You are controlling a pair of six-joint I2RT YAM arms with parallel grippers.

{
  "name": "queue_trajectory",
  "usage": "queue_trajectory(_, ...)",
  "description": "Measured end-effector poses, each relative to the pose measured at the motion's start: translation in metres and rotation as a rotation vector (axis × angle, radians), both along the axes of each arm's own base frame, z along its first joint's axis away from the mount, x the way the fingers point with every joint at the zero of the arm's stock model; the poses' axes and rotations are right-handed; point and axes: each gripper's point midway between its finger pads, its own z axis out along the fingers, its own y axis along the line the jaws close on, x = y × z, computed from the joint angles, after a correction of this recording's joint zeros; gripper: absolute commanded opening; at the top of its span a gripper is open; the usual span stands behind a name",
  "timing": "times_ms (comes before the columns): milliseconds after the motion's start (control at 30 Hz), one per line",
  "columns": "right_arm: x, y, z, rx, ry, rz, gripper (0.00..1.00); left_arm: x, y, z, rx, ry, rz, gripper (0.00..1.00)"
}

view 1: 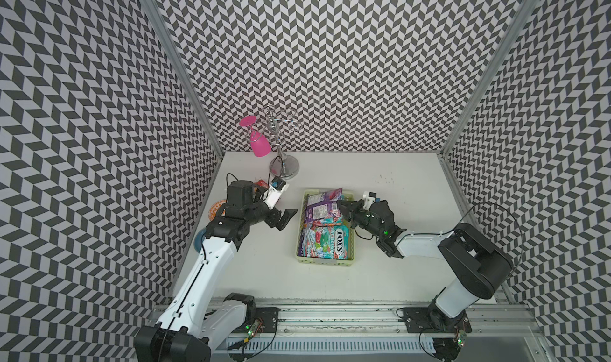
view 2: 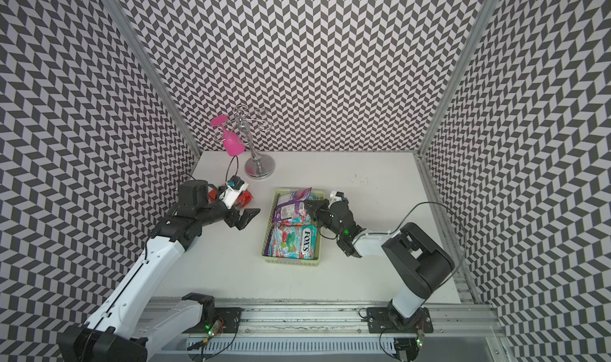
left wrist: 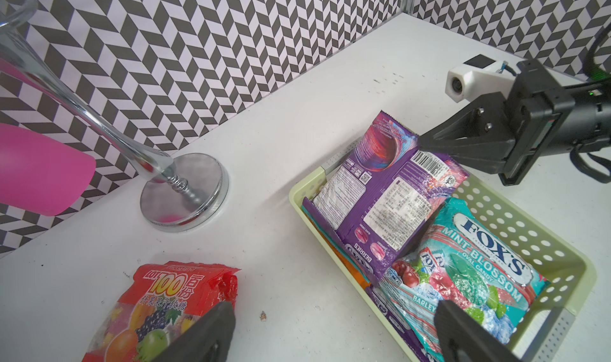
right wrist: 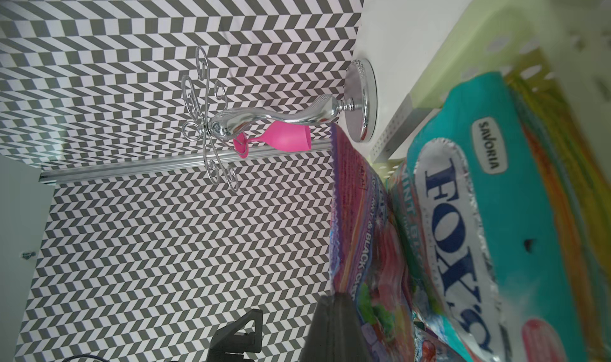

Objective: Put the candies in the basket
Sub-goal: Place the candy in the basket.

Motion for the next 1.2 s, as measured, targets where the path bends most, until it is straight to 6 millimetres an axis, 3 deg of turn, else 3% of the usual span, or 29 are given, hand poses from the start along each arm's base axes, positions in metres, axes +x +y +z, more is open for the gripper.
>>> queue_trajectory(133, 0.004, -0.008, 0.002, -0.016, -0.021, -0.011, 0.25, 0.0, 0.0, 0.0, 0.0, 0.0, 0.0, 0.99)
queue_trajectory(333, -0.001, -0.026, 0.011, -0.06, -0.066, -0.025, 0.31, 0.0, 0.0, 0.0, 0.0, 0.0, -0.001, 0.99)
queue_trajectory(467, -0.003, -0.035, 0.039, -0.139, -0.16, -0.035, 0.33, 0.0, 0.0, 0.0, 0.0, 0.0, 0.0, 0.99)
queue_trajectory(667, 0.002, -0.05, 0.1, -0.319, -0.393, -0.095, 0.36, 0.0, 0.0, 0.0, 0.0, 0.0, -0.001, 0.99)
queue_trajectory(767, 0.009, -0.044, 0.12, -0.44, -0.496, -0.084, 0.37, 0.0, 0.0, 0.0, 0.0, 0.0, -0.001, 0.99)
queue_trajectory(867, 0.021, -0.026, 0.134, -0.579, -0.588, -0.044, 0.38, 0.0, 0.0, 0.0, 0.0, 0.0, -0.001, 0.99)
queue_trajectory(1000, 0.032, 0.008, 0.12, -0.754, -0.634, 0.069, 0.41, 0.0, 0.0, 0.0, 0.001, 0.0, 0.001, 0.99)
queue_trajectory(1200, 0.036, 0.05, 0.055, -0.996, -0.601, 0.309, 0.44, 0.0, 0.001, 0.0, 0.001, 0.0, 0.004, 0.99)
